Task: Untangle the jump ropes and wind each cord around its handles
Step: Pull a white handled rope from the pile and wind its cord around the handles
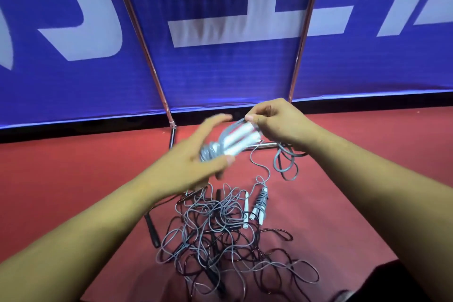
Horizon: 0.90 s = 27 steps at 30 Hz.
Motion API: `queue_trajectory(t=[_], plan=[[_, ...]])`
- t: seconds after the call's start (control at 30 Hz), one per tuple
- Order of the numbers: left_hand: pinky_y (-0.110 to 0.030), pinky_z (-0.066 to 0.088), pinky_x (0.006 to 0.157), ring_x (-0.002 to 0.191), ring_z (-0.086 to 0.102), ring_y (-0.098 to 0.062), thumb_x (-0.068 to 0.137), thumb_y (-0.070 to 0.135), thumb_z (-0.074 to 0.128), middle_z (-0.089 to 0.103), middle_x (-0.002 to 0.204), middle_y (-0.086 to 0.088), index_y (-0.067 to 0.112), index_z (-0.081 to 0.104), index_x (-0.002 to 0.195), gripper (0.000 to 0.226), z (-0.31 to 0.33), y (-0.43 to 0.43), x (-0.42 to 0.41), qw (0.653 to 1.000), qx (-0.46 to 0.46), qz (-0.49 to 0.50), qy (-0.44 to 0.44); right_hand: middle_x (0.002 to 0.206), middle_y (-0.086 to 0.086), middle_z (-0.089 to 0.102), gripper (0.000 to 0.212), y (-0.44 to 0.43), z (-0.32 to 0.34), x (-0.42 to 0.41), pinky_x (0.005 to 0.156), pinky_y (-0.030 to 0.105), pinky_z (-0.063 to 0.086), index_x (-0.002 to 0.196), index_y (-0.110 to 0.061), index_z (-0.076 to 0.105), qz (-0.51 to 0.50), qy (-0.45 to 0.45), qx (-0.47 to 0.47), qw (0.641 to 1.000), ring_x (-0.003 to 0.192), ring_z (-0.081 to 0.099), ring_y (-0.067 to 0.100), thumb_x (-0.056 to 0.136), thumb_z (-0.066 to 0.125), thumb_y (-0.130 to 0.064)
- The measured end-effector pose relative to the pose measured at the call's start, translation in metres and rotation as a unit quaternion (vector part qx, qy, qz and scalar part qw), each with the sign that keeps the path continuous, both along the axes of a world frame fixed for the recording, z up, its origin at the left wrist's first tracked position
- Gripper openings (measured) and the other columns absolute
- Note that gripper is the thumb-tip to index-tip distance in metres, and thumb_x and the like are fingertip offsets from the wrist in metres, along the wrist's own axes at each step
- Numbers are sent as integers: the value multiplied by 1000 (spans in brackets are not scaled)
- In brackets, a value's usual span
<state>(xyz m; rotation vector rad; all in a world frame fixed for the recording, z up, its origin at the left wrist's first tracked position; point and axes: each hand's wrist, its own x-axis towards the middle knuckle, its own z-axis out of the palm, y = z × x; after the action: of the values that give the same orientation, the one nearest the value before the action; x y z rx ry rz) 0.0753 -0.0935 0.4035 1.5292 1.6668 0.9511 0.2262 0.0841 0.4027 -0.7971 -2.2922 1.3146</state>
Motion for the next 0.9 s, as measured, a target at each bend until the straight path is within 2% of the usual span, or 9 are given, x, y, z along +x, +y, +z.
queue_trajectory(t=[0.13,0.23,0.37,0.5,0.6,0.7,0.77,0.83,0.9], plan=[[-19,29,41,40,38,-16,95,15,60,60,68,-13,22,58,117,22,12,5,-22,982,58,121,-135,48,-7,47,23,-6,-6,0,46,19,34,73,-11,62,69,-23,-72,995,44,42,11,90,69,-25],[-19,29,41,38,36,-16,96,17,59,59,67,-9,12,50,98,11,11,12,-39,958,73,211,-179,49,-4,52,20,-23,-12,-11,46,18,38,76,-9,58,133,-62,-92,985,42,47,9,88,71,-19],[-20,29,43,36,38,-16,93,22,64,62,69,-7,15,46,91,19,12,14,-69,935,87,313,-142,62,5,56,17,-38,-22,-20,50,20,44,76,-11,56,200,-121,-135,963,48,50,10,91,66,-9],[-20,30,41,36,41,-16,93,25,64,63,75,-12,14,44,94,23,8,5,-90,919,91,367,-113,68,4,56,8,-40,-35,-23,62,32,44,86,-12,63,173,-131,-146,965,59,51,17,93,61,-10],[-20,28,40,39,43,-18,92,26,66,58,61,-4,17,42,91,25,8,3,-87,926,77,363,-76,77,8,62,11,-39,-38,-23,67,34,47,99,-5,65,144,-138,-153,968,67,56,19,91,65,-13],[-20,27,41,42,42,-20,94,24,64,65,62,-3,15,41,95,25,14,1,-69,949,56,293,-104,114,10,66,62,-39,-35,-18,77,30,50,135,-10,48,150,-254,-39,955,86,64,21,83,76,-29],[-19,28,39,42,40,-20,96,19,60,69,66,-1,11,42,100,20,18,0,-53,965,39,227,-126,140,4,53,92,-40,-32,-18,94,33,50,150,-18,28,149,-253,35,955,106,64,19,77,81,-34],[-21,29,40,41,39,-20,96,17,59,73,82,-10,9,42,102,19,20,0,-39,974,36,176,-138,148,0,46,86,-50,-26,-25,109,34,41,150,-19,32,173,-144,-6,974,126,54,15,79,80,-23],[-24,28,42,41,39,-20,96,18,59,72,90,-14,6,42,103,22,19,2,-34,977,47,154,-143,137,7,57,54,-62,-22,-33,109,27,41,138,-6,49,220,-32,-153,963,124,56,14,86,63,1]])
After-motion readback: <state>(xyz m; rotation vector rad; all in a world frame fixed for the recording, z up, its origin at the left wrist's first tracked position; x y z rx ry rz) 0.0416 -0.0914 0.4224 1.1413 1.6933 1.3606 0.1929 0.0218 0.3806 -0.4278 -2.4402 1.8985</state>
